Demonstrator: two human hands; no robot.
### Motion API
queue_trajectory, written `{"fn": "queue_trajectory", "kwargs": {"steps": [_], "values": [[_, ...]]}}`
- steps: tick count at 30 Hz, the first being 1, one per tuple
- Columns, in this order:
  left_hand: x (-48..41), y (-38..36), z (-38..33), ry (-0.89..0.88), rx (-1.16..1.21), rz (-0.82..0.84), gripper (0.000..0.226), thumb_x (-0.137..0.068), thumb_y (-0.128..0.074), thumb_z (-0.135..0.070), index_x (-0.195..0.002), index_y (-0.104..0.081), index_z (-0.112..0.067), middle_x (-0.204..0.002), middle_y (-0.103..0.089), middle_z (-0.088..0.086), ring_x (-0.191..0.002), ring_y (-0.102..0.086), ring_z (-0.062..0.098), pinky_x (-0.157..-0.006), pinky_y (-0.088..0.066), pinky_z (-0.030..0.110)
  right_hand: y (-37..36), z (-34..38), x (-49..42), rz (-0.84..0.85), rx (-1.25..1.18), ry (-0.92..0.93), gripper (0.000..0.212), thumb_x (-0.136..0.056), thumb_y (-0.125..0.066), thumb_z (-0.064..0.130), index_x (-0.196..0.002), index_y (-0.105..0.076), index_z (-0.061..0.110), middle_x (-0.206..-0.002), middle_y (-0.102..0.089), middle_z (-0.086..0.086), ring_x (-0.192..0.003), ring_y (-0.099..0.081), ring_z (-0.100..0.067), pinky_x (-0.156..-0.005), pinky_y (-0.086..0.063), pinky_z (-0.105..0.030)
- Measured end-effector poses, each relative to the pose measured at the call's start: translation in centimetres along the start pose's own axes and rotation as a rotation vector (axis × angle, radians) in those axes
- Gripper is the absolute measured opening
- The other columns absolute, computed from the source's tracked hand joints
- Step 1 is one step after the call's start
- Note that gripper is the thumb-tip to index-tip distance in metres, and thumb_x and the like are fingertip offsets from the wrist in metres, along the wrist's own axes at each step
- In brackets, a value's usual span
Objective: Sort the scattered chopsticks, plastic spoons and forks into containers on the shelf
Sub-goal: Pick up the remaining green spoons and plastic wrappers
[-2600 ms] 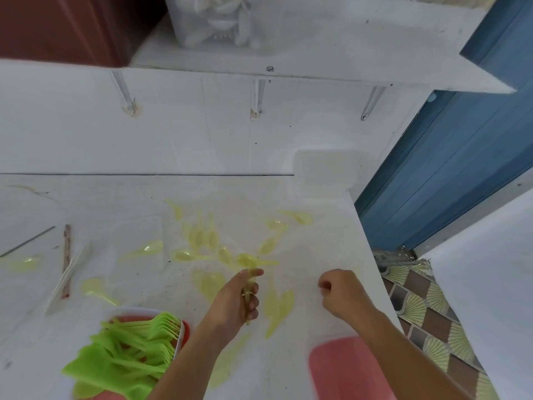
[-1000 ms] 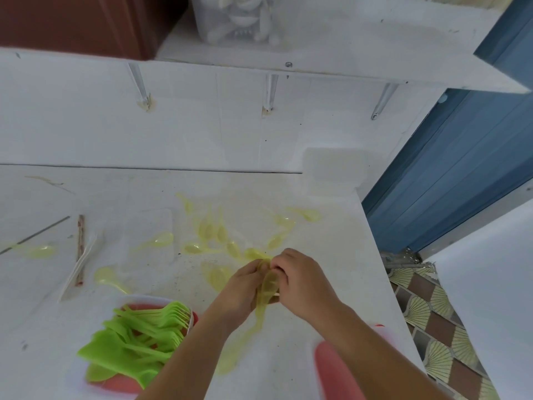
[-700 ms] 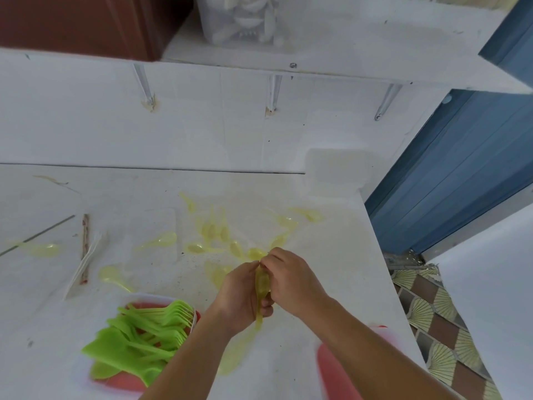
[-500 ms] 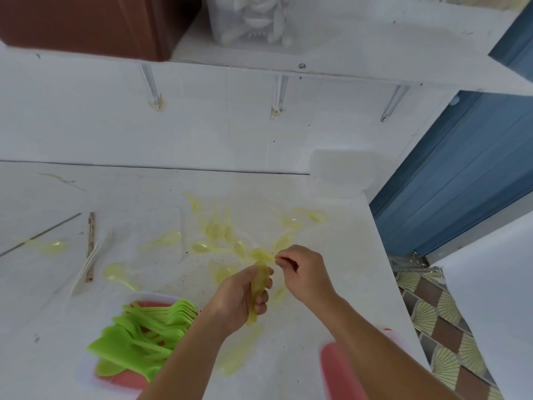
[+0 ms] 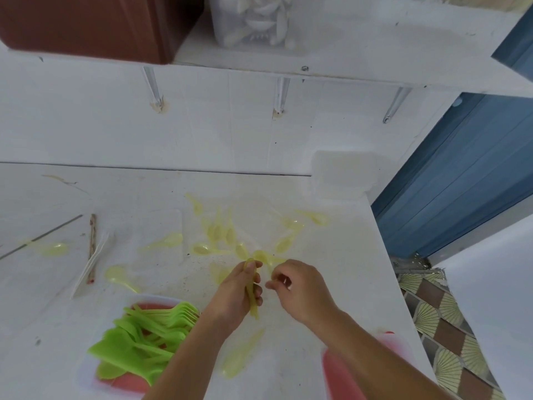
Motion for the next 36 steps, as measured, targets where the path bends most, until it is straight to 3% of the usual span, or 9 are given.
{"fn": "queue_trajectory", "kwargs": {"steps": [5,10,13,16,21,26,28,31,36], "values": [[-0.1,-2.3,1.1,0.035,0.075,0.026,0.039,-0.111,-0.044,-0.035,-0.132,-0.058,-0.005,-0.125,-0.067,0.015,-0.121,-0.065,0.022,-0.1,-0.052,0.038,-2.2,3.1,0.4,0.082,-0.134,-0.085,0.031,-0.093,-0.042,0.028,-0.082,-0.067,0.013,-0.073,-0.053,0.004,-0.068,-0.054,-0.018,-0.058,-0.038,-0.028],[-0.2,0.2,-0.1,0.006,0.024,-0.097,0.031,-0.113,-0.041,-0.025,-0.122,-0.062,-0.003,-0.091,-0.064,0.012,-0.072,-0.063,0.024,-0.069,-0.054,0.037,-0.5,-0.4,-0.3,0.048,-0.427,-0.29,0.022,-0.092,-0.065,0.013,-0.087,-0.083,0.026,-0.081,-0.076,0.009,-0.079,-0.07,-0.008,-0.073,-0.057,-0.025],[-0.7,1.4,-1.1,-0.005,0.065,-0.159,0.027,-0.112,-0.043,-0.022,-0.12,-0.06,-0.002,-0.078,-0.052,0.007,-0.058,-0.042,0.019,-0.052,-0.04,0.032,0.4,-3.0,-3.5,-0.085,-0.091,-0.224,0.024,-0.096,-0.062,0.011,-0.112,-0.078,0.02,-0.104,-0.07,0.008,-0.098,-0.064,-0.012,-0.085,-0.055,-0.032],[-1.1,1.4,-2.0,-0.027,0.095,-0.122,0.026,-0.111,-0.047,-0.021,-0.119,-0.061,-0.002,-0.079,-0.05,0.007,-0.055,-0.039,0.017,-0.046,-0.032,0.028,-3.4,-2.3,-6.5,0.144,0.327,-0.02,0.039,-0.102,-0.052,0.02,-0.141,-0.059,0.02,-0.129,-0.053,0.0,-0.12,-0.047,-0.025,-0.093,-0.05,-0.039],[-1.1,2.0,-2.3,-0.064,0.017,-0.161,0.021,-0.107,-0.053,-0.012,-0.121,-0.064,-0.001,-0.09,-0.06,0.012,-0.061,-0.047,0.02,-0.05,-0.037,0.031,-5.1,-1.3,-7.5,0.239,0.427,-0.041,0.02,-0.098,-0.053,0.016,-0.1,-0.072,0.02,-0.102,-0.063,0.001,-0.1,-0.057,-0.023,-0.084,-0.045,-0.034],[-1.7,2.5,-1.7,-0.063,0.002,-0.199,0.026,-0.108,-0.051,-0.02,-0.124,-0.064,-0.003,-0.101,-0.066,0.014,-0.073,-0.057,0.025,-0.062,-0.046,0.037,-0.7,-2.6,-5.0,-0.134,-0.28,-0.398,0.014,-0.094,-0.067,0.021,-0.08,-0.071,0.021,-0.077,-0.069,0.009,-0.073,-0.065,-0.006,-0.064,-0.051,-0.019],[-2.2,1.2,-1.0,-0.021,0.077,-0.139,0.041,-0.111,-0.042,-0.032,-0.129,-0.062,-0.001,-0.111,-0.071,0.014,-0.09,-0.067,0.029,-0.077,-0.053,0.041,-1.1,-1.7,-4.1,-0.137,-0.436,-0.469,0.015,-0.093,-0.069,0.022,-0.078,-0.071,0.023,-0.075,-0.071,0.009,-0.069,-0.066,-0.002,-0.056,-0.048,-0.012],[-2.2,-1.6,-0.6,0.055,0.22,-0.039,0.06,-0.113,-0.025,-0.044,-0.131,-0.062,0.0,-0.126,-0.072,0.018,-0.119,-0.068,0.028,-0.1,-0.052,0.043,-1.7,-0.1,-3.7,-0.177,-0.322,-0.389,0.022,-0.091,-0.068,0.026,-0.07,-0.061,0.026,-0.07,-0.066,0.009,-0.065,-0.064,-0.006,-0.056,-0.049,-0.02],[-2.9,-1.7,-0.4,0.066,0.25,-0.06,0.056,-0.113,-0.032,-0.039,-0.121,-0.065,0.005,-0.125,-0.071,0.021,-0.114,-0.07,0.031,-0.09,-0.055,0.045,-1.5,-0.8,-4.2,-0.213,-0.151,-0.339,0.022,-0.088,-0.063,0.026,-0.071,-0.05,0.024,-0.066,-0.056,0.008,-0.062,-0.055,-0.011,-0.055,-0.048,-0.033]]}}
Point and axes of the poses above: each hand's wrist, its own x-axis away from the middle knuckle, its own y-axis out of the back of the hand, z = x × y, the point moved 10 cm from there along -x, towards the middle knuckle
